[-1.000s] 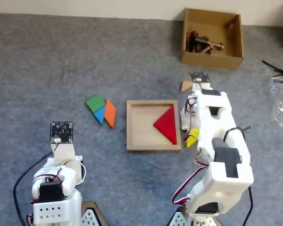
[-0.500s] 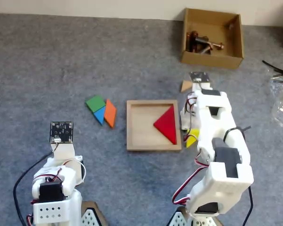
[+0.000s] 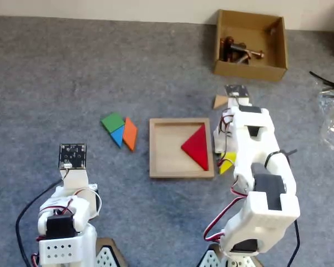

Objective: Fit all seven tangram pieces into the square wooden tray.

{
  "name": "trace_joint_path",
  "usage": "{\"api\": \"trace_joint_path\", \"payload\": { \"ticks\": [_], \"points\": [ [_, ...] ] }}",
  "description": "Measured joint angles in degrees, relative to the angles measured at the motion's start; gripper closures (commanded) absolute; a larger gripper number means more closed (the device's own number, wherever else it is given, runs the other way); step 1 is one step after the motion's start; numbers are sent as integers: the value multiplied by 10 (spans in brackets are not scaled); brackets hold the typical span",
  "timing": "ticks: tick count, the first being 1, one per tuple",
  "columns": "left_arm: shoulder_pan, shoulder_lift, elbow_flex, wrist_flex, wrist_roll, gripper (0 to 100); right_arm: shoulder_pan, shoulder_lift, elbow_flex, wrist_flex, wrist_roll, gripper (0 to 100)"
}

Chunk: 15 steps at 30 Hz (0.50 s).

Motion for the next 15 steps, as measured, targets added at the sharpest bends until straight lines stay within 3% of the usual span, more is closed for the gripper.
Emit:
{"api": "trace_joint_path", "payload": {
  "ticks": [15],
  "points": [
    [0, 0, 0, 0, 0, 995, 1, 2, -77, 138, 1, 825]
  ]
}}
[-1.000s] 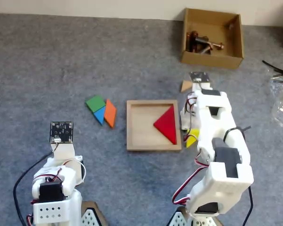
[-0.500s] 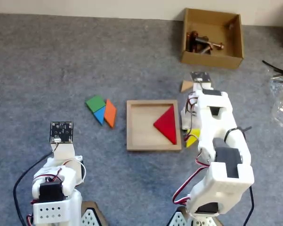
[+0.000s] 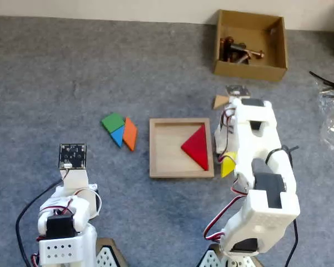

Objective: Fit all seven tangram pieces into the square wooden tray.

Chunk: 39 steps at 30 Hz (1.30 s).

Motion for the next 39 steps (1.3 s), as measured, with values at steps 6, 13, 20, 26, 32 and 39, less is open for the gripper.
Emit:
{"api": "trace_joint_path", "payload": {
  "ticks": [6, 13, 20, 26, 32, 39],
  "points": [
    [0, 0, 0, 0, 0, 995, 0, 0, -68, 51, 45, 825],
    [0, 0, 0, 0, 0, 995, -22, 0, -75, 57, 77, 825],
    [0, 0, 0, 0, 0, 995, -22, 0, -75, 57, -39, 825],
    [0, 0, 0, 0, 0, 995, -18, 0, -75, 57, -80, 824],
    [0, 0, 0, 0, 0, 995, 24, 0, -75, 74, -84, 824],
    [0, 0, 0, 0, 0, 995, 33, 0, -73, 76, -84, 788]
  ]
}}
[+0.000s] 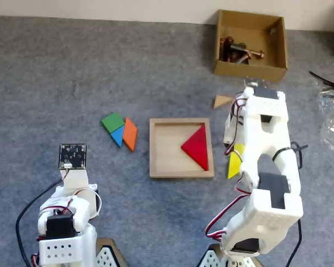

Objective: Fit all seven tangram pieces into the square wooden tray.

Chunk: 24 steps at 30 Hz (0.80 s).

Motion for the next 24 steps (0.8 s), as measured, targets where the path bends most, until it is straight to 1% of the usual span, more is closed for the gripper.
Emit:
{"api": "trace_joint_path", "payload": {
  "ticks": [3, 5, 13, 18, 24],
  "points": [
    [0, 0, 0, 0, 0, 995, 0, 0, 15, 0, -4, 734],
    [0, 0, 0, 0, 0, 995, -4, 0, 22, 0, -9, 716],
    [0, 0, 0, 0, 0, 995, -14, 0, 27, -2, -29, 716],
    [0, 0, 0, 0, 0, 995, -16, 11, 56, -34, -58, 716],
    [0, 0, 0, 0, 0, 995, -15, 26, 57, -57, -62, 716]
  ]
}}
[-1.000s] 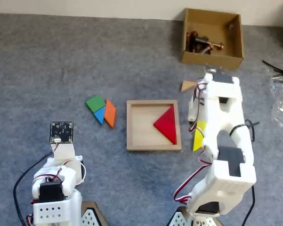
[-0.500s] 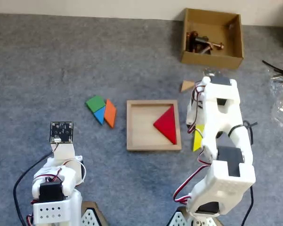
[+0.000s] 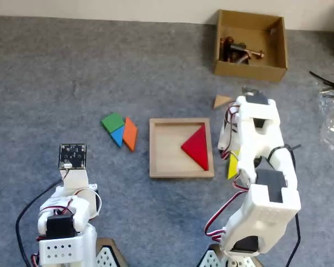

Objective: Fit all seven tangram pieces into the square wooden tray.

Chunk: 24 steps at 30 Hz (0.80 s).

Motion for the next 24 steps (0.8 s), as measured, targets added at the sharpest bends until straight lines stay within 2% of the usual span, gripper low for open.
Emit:
{"api": "trace_joint_path", "payload": {
  "ticks": [13, 24],
  "points": [
    [0, 0, 0, 0, 0, 995, 17, 0, 44, -72, 0, 716],
    [0, 0, 0, 0, 0, 995, 20, 0, 49, -91, 0, 716]
  ]
}}
